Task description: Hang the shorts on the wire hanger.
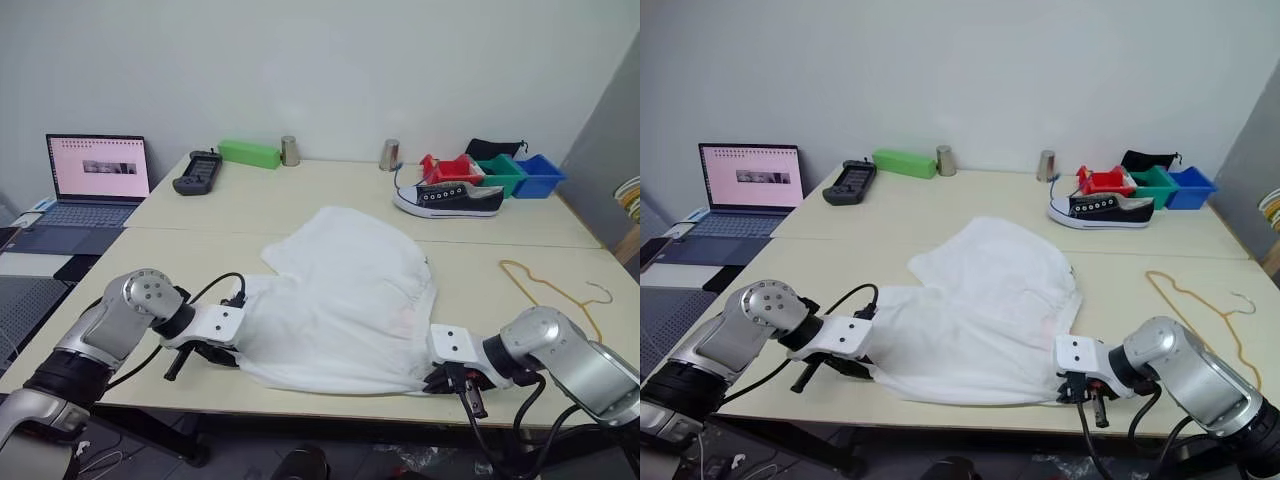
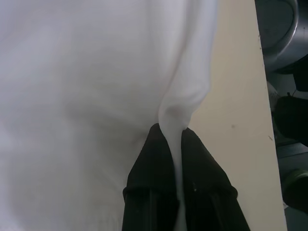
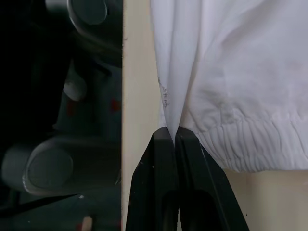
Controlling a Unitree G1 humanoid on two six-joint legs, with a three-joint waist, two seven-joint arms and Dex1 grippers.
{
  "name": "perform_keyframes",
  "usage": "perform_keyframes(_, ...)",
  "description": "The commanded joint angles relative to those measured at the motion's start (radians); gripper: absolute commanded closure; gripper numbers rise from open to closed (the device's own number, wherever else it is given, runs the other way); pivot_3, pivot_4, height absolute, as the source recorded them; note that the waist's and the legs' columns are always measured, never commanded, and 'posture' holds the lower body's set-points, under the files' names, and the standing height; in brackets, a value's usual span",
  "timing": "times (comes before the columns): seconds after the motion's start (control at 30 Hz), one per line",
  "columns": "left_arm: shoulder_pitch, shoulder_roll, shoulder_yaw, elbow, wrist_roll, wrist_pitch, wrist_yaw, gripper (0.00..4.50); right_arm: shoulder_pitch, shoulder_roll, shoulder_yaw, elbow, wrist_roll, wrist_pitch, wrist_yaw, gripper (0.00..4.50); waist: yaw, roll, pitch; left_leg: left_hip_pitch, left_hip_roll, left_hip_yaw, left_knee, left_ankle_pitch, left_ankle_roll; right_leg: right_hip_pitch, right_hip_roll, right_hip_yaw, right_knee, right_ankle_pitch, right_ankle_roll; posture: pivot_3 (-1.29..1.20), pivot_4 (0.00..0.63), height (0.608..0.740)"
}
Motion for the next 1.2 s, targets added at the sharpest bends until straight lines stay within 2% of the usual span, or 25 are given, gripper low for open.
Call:
perform_keyframes(0.03,-0.026,0.004,0.0,0.013,0.02,-0.016,-0.001,4.5,0.003,-0.032,-0.018,-0.04,0.054,0.07,0.014,4.49,0.0,0.0,0.0,0.0,0.0,0.0,0.0,0.0,0.0,0.0,0.0,0.0,0.0,0.0,0.0,0.33,0.0,0.74)
perform_keyframes(0.17,-0.023,0.007,-0.005,0.003,0.001,-0.009,-0.031,4.5,0.002,-0.033,-0.016,-0.042,0.09,0.096,0.007,4.49,-0.001,0.0,0.0,0.0,0.0,-0.001,0.0,0.0,0.0,0.0,0.0,-0.002,0.0,0.0,0.0,0.33,0.0,0.74)
perform_keyframes(0.3,-0.032,0.018,-0.012,0.01,-0.016,-0.021,-0.036,3.59,-0.01,-0.029,-0.034,-0.052,0.154,0.142,0.013,3.6,-0.002,0.0,0.0,0.0,0.0,-0.002,0.0,0.0,0.0,0.001,0.0,-0.003,0.0,0.0,0.0,0.33,0.0,0.74)
perform_keyframes(0.4,-0.043,0.028,-0.02,0.014,-0.027,-0.021,-0.036,3.1,-0.016,-0.041,-0.048,-0.064,0.187,0.151,0.016,3.01,-0.002,0.0,0.0,0.0,0.0,-0.002,0.0,0.0,0.0,0.001,0.0,-0.003,0.0,0.0,0.0,0.33,0.0,0.74)
perform_keyframes(0.47,-0.053,0.057,-0.038,-0.027,-0.075,0.0,-0.036,2.58,-0.013,-0.066,-0.09,-0.087,0.224,0.158,0.022,2.44,-0.002,0.0,0.0,0.0,0.0,-0.002,0.0,0.0,0.0,0.001,0.0,-0.004,0.0,-0.001,0.001,0.33,0.0,0.74)
perform_keyframes(0.53,-0.071,0.086,-0.054,-0.077,-0.138,0.035,-0.036,2.18,-0.015,-0.091,-0.155,-0.127,0.283,0.189,0.025,1.95,-0.003,0.001,0.001,-0.001,0.0,-0.003,0.0,0.0,0.0,0.001,0.0,-0.004,-0.001,-0.001,0.001,0.33,0.0,0.74)
perform_keyframes(0.63,-0.107,0.145,-0.083,-0.202,-0.31,0.152,-0.036,1.43,-0.023,-0.091,-0.281,-0.166,0.395,0.28,-0.005,1.12,-0.004,0.0,0.001,-0.001,0.0,-0.004,0.0,0.0,0.0,0.001,-0.001,-0.004,-0.001,-0.001,0.001,0.31,0.0,0.74)
perform_keyframes(0.73,-0.172,0.152,-0.075,-0.309,-0.488,0.303,-0.036,0.8,-0.009,-0.066,-0.387,-0.142,0.412,0.346,-0.107,0.41,-0.004,0.0,0.001,-0.001,0.0,-0.005,0.0,0.0,0.0,0.002,-0.001,-0.005,-0.001,-0.001,0.002,0.3,0.0,0.74)
perform_keyframes(0.8,-0.219,0.067,-0.039,-0.325,-0.531,0.388,-0.01,0.37,0.006,-0.021,-0.464,-0.088,0.403,0.406,-0.21,0.22,-0.005,-0.001,0.001,0.0,0.0,-0.005,0.0,0.0,0.0,0.003,-0.001,-0.005,-0.001,-0.002,0.002,0.28,0.0,0.74)
perform_keyframes(0.9,-0.286,-0.161,0.003,-0.278,-0.525,0.488,0.201,0.37,0.031,0.065,-0.56,0.046,0.29,0.413,-0.432,0.22,-0.004,-0.001,-0.001,0.0,-0.003,-0.004,0.001,0.0,0.0,0.004,0.0,-0.005,-0.001,-0.002,0.003,0.25,0.0,0.74)
perform_keyframes(1.0,-0.308,-0.35,-0.002,-0.239,-0.447,0.469,0.372,0.37,0.051,0.115,-0.665,0.193,0.188,0.374,-0.611,0.22,-0.007,-0.003,-0.001,0.0,-0.003,-0.005,0.002,0.0,0.0,0.004,-0.001,-0.001,-0.001,0.001,0.0,0.23,0.0,0.74)
perform_keyframes(1.1,-0.313,-0.503,-0.025,-0.217,-0.398,0.45,0.466,0.37,0.091,0.115,-0.722,0.305,0.124,0.298,-0.693,0.22,-0.018,-0.003,-0.002,0.0,-0.005,0.001,0.001,0.0,0.0,0.002,-0.004,0.008,0.001,0.002,0.001,0.21,0.0,0.74)
perform_keyframes(1.2,-0.326,-0.643,-0.065,-0.162,-0.35,0.41,0.511,0.37,0.092,0.126,-0.766,0.417,0.127,0.281,-0.714,0.22,-0.037,-0.002,-0.002,0.0,-0.005,0.004,0.001,0.0,0.0,0.001,-0.005,0.012,0.0,0.002,0.001,0.19,0.0,0.74)
